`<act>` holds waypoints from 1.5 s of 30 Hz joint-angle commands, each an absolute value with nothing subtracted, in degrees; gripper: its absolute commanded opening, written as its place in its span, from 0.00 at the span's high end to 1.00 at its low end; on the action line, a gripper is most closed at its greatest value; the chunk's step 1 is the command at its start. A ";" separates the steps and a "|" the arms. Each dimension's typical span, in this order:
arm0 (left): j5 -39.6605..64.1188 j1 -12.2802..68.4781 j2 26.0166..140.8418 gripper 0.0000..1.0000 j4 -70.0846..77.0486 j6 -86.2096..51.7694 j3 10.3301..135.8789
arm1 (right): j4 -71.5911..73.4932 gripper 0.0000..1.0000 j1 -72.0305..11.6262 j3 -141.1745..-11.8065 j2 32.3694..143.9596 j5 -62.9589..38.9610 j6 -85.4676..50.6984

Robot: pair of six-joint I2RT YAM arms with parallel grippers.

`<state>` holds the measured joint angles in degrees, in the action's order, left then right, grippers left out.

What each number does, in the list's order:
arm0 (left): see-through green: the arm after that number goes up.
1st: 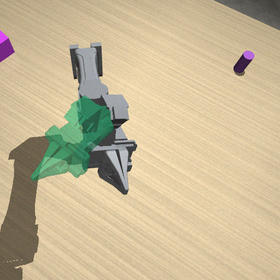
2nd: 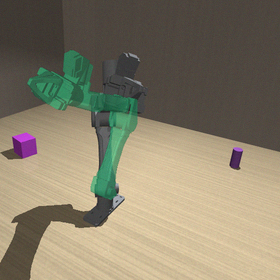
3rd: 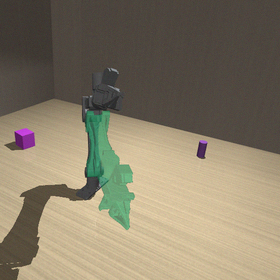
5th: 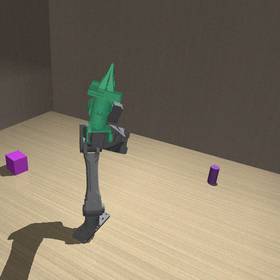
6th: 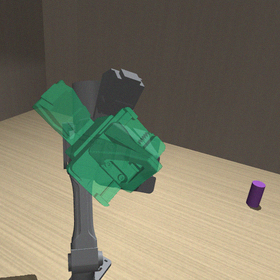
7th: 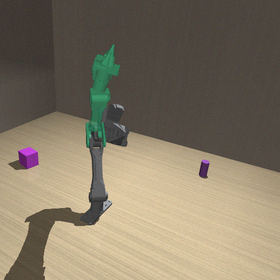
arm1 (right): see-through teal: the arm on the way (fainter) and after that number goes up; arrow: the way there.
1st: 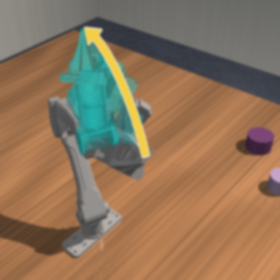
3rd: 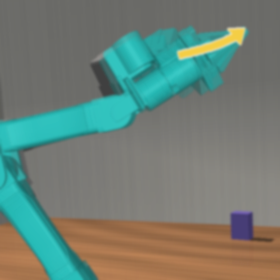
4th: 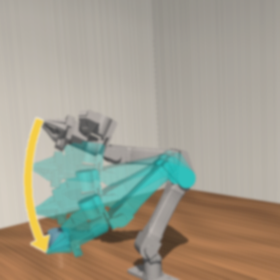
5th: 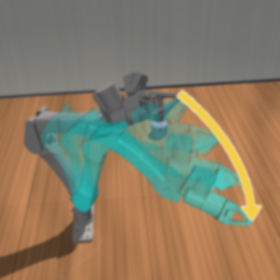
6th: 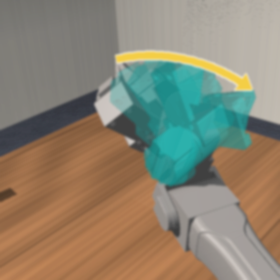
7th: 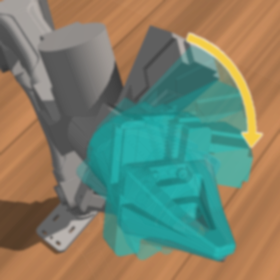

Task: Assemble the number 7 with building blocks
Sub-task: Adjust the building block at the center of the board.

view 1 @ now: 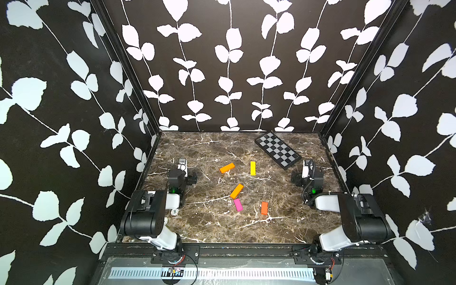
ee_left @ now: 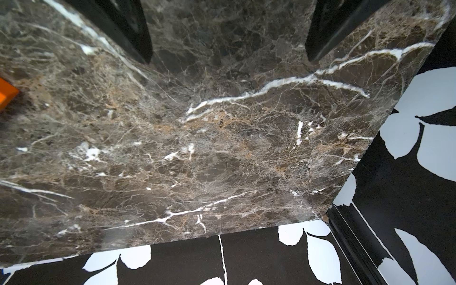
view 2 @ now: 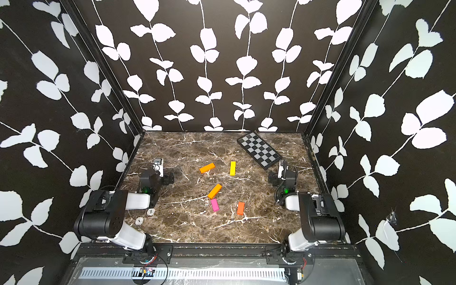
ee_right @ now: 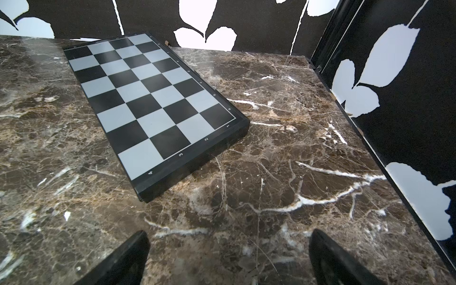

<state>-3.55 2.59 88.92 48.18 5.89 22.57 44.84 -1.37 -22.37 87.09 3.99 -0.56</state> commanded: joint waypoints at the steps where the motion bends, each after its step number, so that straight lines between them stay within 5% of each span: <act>1: -2.92 2.64 88.86 0.01 49.32 6.42 23.77 | 47.38 0.01 -1.08 -23.49 87.47 3.69 0.57; 20: -2.93 2.64 88.86 0.01 49.39 6.47 23.71 | 47.37 0.01 -1.14 -23.49 87.41 3.57 0.62; 23: -4.14 2.59 88.37 0.01 49.88 6.42 24.17 | 46.56 0.07 -1.14 -24.85 86.77 2.57 0.77; 27: -8.47 2.71 78.08 0.01 16.39 0.29 37.43 | 18.98 0.14 -1.13 -36.58 79.57 -0.52 0.00; 35: -6.34 9.28 74.41 0.01 2.22 -1.67 48.02 | 7.94 0.18 -6.07 -42.99 71.77 -5.60 -4.51; 45: -11.01 18.28 82.07 0.01 -16.36 0.30 61.14 | -7.36 0.26 -17.02 -56.06 77.14 -7.32 -7.13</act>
<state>-8.29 16.86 80.90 -7.18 -0.34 57.08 -2.59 -14.09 -52.93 75.11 -5.23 -6.28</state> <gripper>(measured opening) 0.991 0.740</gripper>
